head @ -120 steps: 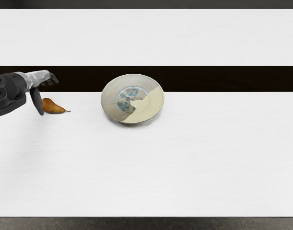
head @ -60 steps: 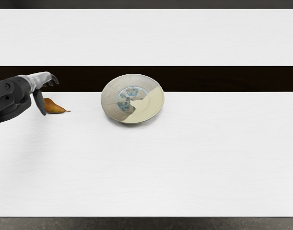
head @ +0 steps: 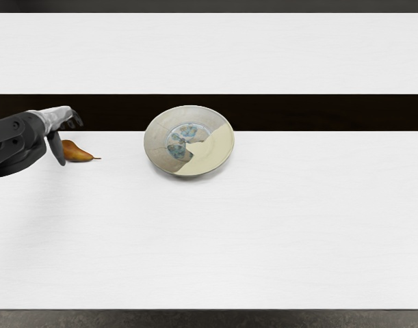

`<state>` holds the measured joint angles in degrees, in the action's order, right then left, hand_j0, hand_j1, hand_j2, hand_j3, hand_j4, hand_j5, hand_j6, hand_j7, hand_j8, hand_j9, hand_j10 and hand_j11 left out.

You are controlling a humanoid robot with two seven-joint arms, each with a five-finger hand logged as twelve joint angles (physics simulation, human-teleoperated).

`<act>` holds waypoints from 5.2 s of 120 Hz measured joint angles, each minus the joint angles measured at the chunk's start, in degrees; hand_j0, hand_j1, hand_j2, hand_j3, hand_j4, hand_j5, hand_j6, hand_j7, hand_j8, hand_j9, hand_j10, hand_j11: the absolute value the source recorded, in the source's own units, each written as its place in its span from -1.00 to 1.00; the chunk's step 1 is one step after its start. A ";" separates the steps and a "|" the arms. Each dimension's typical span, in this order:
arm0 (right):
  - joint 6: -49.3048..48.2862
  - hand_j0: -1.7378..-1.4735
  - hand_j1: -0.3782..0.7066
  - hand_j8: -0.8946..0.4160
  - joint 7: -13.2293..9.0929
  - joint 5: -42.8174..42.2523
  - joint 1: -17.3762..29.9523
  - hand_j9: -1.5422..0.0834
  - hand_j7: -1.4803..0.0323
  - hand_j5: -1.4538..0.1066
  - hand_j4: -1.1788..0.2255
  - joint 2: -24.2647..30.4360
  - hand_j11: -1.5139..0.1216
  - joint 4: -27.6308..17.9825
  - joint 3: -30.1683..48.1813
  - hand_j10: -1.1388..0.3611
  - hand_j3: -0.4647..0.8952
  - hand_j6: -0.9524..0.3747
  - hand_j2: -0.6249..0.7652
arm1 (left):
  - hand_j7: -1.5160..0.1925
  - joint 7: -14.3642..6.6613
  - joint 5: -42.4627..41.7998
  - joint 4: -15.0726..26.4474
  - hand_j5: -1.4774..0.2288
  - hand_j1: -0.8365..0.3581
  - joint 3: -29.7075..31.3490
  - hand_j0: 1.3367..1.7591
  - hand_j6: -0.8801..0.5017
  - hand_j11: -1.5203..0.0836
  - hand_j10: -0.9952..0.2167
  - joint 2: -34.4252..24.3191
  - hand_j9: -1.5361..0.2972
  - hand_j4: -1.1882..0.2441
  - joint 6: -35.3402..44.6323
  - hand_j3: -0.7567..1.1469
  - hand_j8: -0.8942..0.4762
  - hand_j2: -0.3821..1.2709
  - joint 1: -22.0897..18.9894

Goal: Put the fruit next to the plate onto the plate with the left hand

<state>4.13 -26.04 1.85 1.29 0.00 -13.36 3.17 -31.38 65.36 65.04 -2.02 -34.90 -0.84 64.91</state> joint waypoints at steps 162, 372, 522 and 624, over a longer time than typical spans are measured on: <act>0.00 -0.40 -0.87 0.32 0.02 0.00 0.00 0.84 0.90 0.81 0.63 0.00 0.80 0.01 0.02 0.47 -0.32 0.39 -0.11 | 0.13 0.00 0.00 -1.90 0.08 0.14 0.54 0.52 -0.35 0.21 -0.06 1.32 0.07 0.06 -0.23 -0.21 -0.32 -0.43 -0.93; 0.00 -0.40 -0.87 0.32 0.02 0.00 0.03 0.84 0.90 0.81 0.63 0.00 0.80 0.09 0.00 0.47 -0.32 0.39 -0.11 | -0.18 -0.08 -0.63 -1.66 -0.22 -0.15 0.51 0.51 -0.51 -0.12 -0.38 0.81 -0.21 -0.21 -1.06 -0.20 -0.54 -0.23 -1.29; 0.00 -0.40 -0.87 0.32 0.02 0.04 0.03 0.84 0.90 0.81 0.63 0.00 0.80 0.05 0.00 0.47 -0.32 0.39 -0.11 | -0.34 -0.10 -9.30 2.85 -0.39 -0.11 -4.56 0.50 -0.43 -0.30 -0.54 -5.01 -0.37 -0.23 -14.00 -0.20 -0.49 -0.23 3.45; 0.00 -0.40 -0.87 0.32 0.02 -0.01 0.03 0.84 0.90 0.81 0.63 0.00 0.80 0.09 -0.01 0.47 -0.32 0.39 -0.11 | -0.38 -1.42 -18.97 2.59 -0.45 -0.14 -5.38 0.50 -0.44 -0.35 -0.60 -0.88 -0.41 -0.27 -18.76 -0.21 -0.47 -0.13 14.93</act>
<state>4.13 -26.02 1.84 1.32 0.00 -13.27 3.16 -32.80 46.38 67.62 -7.40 -35.78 -19.60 79.85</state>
